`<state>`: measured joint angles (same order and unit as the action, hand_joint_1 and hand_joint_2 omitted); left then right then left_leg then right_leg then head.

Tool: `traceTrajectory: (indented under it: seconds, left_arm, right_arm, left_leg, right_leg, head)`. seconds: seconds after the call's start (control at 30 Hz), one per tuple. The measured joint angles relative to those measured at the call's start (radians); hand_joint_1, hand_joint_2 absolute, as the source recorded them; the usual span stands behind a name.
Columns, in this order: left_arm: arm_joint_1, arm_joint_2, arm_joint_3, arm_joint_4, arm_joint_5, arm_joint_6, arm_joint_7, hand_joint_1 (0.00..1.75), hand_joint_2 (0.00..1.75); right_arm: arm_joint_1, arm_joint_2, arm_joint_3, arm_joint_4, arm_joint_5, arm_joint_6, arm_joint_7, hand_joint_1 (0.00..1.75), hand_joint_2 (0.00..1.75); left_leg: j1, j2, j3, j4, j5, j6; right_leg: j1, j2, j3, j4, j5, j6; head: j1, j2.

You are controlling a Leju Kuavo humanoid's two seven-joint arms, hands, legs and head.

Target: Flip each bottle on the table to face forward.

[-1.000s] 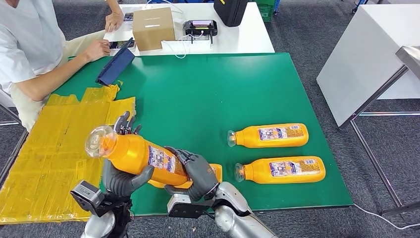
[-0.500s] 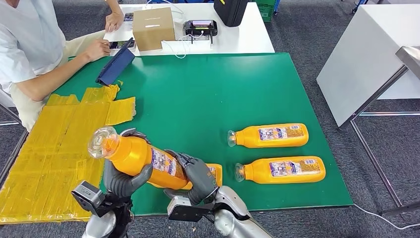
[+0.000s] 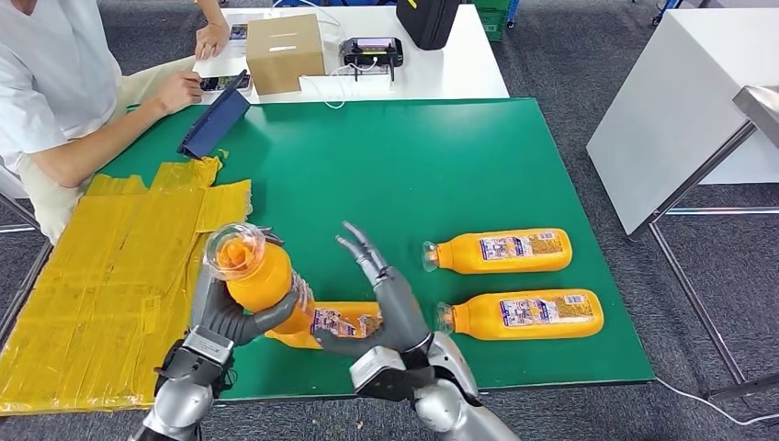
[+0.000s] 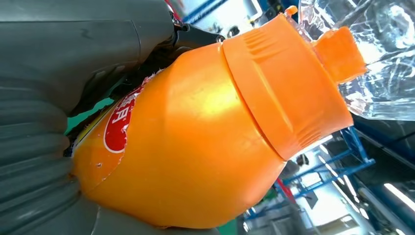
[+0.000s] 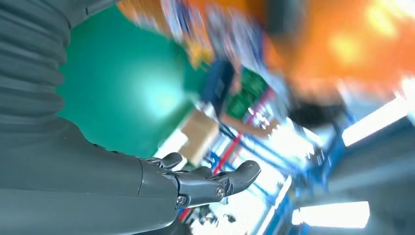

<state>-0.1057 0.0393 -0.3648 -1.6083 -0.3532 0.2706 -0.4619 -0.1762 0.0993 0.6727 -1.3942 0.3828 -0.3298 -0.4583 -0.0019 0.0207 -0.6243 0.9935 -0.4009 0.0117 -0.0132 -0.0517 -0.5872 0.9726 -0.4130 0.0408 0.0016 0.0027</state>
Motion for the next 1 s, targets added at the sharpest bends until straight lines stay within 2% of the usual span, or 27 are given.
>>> traceTrajectory:
  seconds: [0.17,0.37,0.5,0.57,0.8,0.9,1.0]
  left_arm:
    - [-0.041,0.032,0.022,-0.001,-0.036,-0.022,0.024,1.75,1.75]
    - [-0.125,0.072,0.035,-0.001,-0.278,0.046,0.099,1.75,1.75]
    - [-0.193,0.087,0.027,0.026,-0.657,0.148,0.226,1.75,1.75]
    - [-0.232,0.092,0.023,0.056,-0.777,0.169,0.269,1.75,1.75]
    - [-0.284,0.102,0.005,0.107,-0.829,0.181,0.302,1.75,1.75]
    - [-0.327,0.114,-0.016,0.166,-0.987,0.158,0.375,1.75,1.75]
    - [-0.409,0.127,-0.042,0.307,-1.095,0.128,0.428,1.75,1.75]
  right_arm:
    - [0.033,-0.018,-0.059,-0.127,-0.012,-0.004,-0.018,0.00,1.75]
    - [0.078,-0.029,-0.112,-0.232,-0.007,-0.043,-0.034,0.00,1.75]
    - [0.100,-0.035,-0.120,-0.282,0.014,-0.066,-0.045,0.00,1.75]
    - [0.106,-0.037,-0.120,-0.303,0.027,-0.075,-0.048,0.00,1.75]
    - [0.116,-0.043,-0.121,-0.336,0.035,-0.081,-0.049,0.00,1.75]
    - [0.113,-0.046,-0.118,-0.342,0.049,-0.085,-0.050,0.00,1.75]
    - [0.097,-0.050,-0.105,-0.345,0.075,-0.078,-0.033,0.00,1.75]
  left_leg:
    - [0.000,0.000,0.000,0.000,0.000,0.000]
    - [0.000,0.000,0.000,0.000,0.000,0.000]
    - [0.000,0.000,0.000,0.000,0.000,0.000]
    - [0.000,0.000,0.000,0.000,0.000,0.000]
    - [0.000,0.001,0.000,0.000,0.000,0.000]
    - [0.000,0.001,-0.001,0.000,0.000,0.000]
    - [0.000,0.001,-0.001,0.000,0.001,0.000]
  right_leg:
    - [0.000,0.000,0.000,0.000,0.000,0.000]
    - [0.000,0.000,-0.001,0.000,0.000,0.000]
    - [0.000,0.000,-0.001,0.000,0.000,0.000]
    - [0.000,0.000,0.000,0.000,0.000,0.000]
    - [0.000,0.000,-0.001,0.000,0.000,0.000]
    - [0.000,0.000,-0.001,0.000,0.000,0.000]
    - [0.000,0.000,-0.001,0.000,0.001,-0.001]
  head:
    - [0.000,0.000]
    - [0.000,0.000]
    - [0.000,0.000]
    - [0.000,0.000]
    - [0.000,0.000]
    - [0.000,0.000]
    - [0.000,0.000]
